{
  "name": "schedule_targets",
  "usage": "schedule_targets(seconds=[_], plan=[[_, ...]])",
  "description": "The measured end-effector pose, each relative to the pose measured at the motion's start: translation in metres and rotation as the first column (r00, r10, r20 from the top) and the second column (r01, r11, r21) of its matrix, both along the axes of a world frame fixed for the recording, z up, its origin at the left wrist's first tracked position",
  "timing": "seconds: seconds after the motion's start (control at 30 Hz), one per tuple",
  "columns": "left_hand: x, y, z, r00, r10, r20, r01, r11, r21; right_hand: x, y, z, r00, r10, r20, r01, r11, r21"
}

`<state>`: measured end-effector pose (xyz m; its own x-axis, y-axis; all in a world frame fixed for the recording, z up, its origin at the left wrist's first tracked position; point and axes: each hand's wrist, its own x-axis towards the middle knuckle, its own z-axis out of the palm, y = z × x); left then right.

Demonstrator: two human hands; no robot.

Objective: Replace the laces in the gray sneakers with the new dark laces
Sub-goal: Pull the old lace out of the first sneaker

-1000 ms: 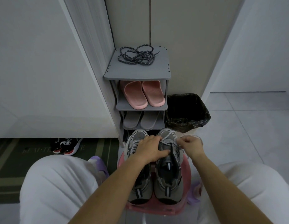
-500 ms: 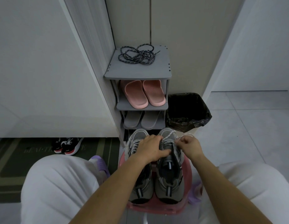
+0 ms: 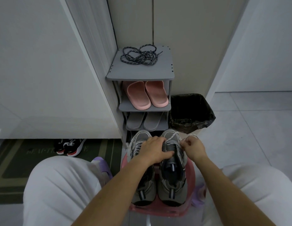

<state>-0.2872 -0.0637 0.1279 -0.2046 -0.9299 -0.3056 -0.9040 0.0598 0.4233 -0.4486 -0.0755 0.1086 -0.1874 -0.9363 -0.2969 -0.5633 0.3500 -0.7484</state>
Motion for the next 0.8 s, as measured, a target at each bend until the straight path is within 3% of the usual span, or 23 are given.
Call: schedule_targets(seconds=[0.07,0.17,0.5,0.63,0.73,0.8], plan=[[0.000,0.000,0.000,1.000,-0.001,0.002,0.001,1.000,0.002,0.002,0.000,-0.002,0.998,-0.045,0.036,0.045,0.999,0.012],[0.001,0.000,-0.001,1.000,0.005,-0.010,-0.005,1.000,-0.002,-0.001,-0.004,-0.004,0.956,-0.169,0.239,0.159,0.985,0.060],[0.003,-0.013,-0.003,0.992,0.051,-0.116,-0.039,0.994,0.099,-0.008,0.002,0.002,0.963,-0.161,0.217,0.159,0.987,0.028],[0.000,-0.022,-0.004,0.990,0.098,-0.102,-0.091,0.993,0.069,-0.007,0.019,0.008,0.995,0.031,0.091,-0.035,0.999,0.041],[-0.004,-0.026,-0.004,0.991,0.110,-0.071,-0.108,0.994,0.033,-0.004,0.034,0.016,0.973,0.214,-0.081,-0.216,0.976,-0.015],[-0.007,-0.028,-0.004,0.992,0.107,-0.066,-0.106,0.994,0.025,-0.003,0.040,0.021,0.958,0.266,-0.108,-0.271,0.962,-0.034]])
